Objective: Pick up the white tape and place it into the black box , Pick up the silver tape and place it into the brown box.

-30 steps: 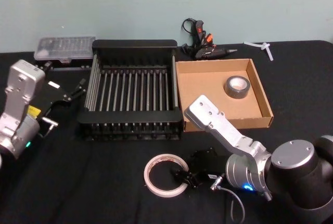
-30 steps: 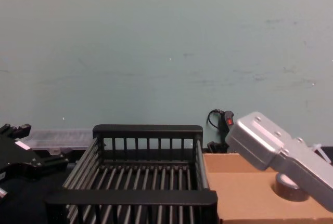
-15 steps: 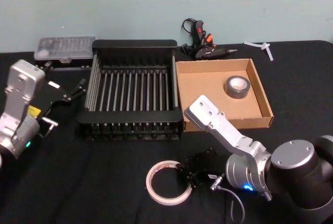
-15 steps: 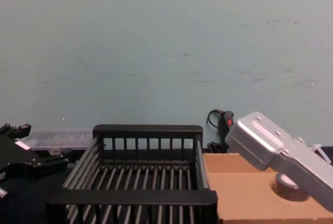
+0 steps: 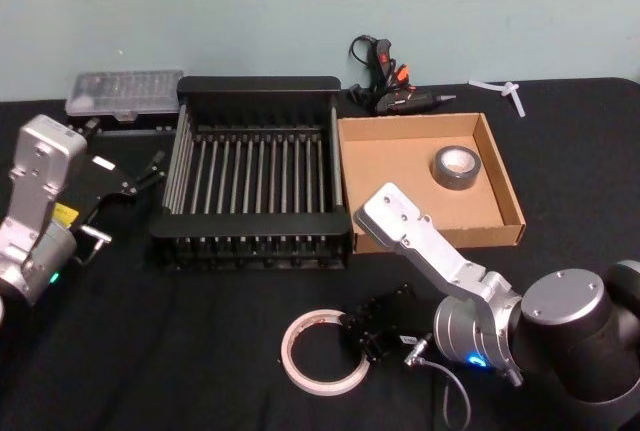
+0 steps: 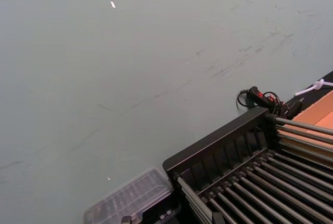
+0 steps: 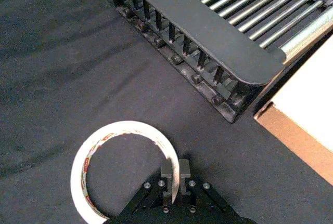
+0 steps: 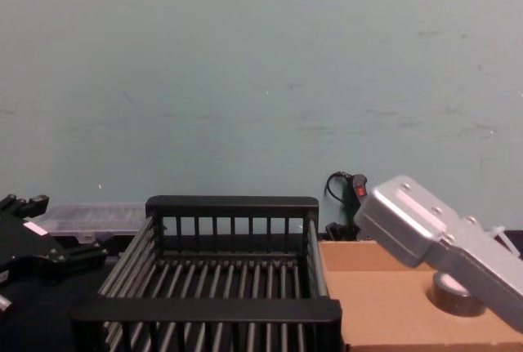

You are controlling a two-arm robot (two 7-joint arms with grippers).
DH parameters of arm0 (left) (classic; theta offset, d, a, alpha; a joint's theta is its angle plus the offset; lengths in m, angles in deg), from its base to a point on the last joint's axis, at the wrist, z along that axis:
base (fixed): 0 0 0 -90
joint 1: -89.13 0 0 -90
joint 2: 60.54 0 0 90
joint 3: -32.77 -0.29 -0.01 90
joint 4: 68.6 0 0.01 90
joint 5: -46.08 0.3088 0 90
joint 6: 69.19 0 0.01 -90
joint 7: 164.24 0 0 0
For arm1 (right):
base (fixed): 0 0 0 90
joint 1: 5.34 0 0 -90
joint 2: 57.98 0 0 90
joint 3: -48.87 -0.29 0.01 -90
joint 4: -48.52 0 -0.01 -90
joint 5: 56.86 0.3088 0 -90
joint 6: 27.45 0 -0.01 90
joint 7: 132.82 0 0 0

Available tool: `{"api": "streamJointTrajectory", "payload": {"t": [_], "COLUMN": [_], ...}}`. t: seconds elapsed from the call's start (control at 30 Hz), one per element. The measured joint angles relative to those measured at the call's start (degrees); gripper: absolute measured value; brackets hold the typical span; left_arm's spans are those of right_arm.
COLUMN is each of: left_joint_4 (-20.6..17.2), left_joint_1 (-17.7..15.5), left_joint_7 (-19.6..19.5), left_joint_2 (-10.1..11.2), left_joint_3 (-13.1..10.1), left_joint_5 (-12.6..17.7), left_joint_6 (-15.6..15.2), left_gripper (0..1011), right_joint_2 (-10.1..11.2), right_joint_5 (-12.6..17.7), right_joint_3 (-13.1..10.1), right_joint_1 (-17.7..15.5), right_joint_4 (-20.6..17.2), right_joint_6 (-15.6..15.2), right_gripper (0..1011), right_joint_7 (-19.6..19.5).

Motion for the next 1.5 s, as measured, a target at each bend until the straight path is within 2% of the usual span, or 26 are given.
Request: {"api": "streamJointTrajectory", "payload": {"t": [0.27,0.97,1.27,1.5], "left_joint_4": [0.00,0.00,0.00,0.00], "left_joint_1": [0.00,0.00,0.00,0.00], "left_joint_7": [0.00,0.00,0.00,0.00], "left_joint_2": [0.00,0.00,0.00,0.00], "left_joint_3": [0.00,0.00,0.00,0.00], "left_joint_5": [0.00,0.00,0.00,0.00], "left_joint_6": [0.00,0.00,0.00,0.00], "left_gripper": [1001,1001,1001,1001], "right_joint_2": [-0.05,2.82,2.59,1.42], "right_joint_5": [1.05,3.98,4.72,5.02], "right_joint_3": [-0.83,-3.75,-4.05,-3.66], "right_joint_1": [-0.34,-0.14,2.04,5.75], "right_joint_4": [-0.70,-6.98,-6.20,-3.29], "right_joint_6": [1.35,7.34,9.50,11.15], "right_gripper": [84,84,84,84], "right_joint_7": [0.36,-0.91,-1.81,-2.34]}}
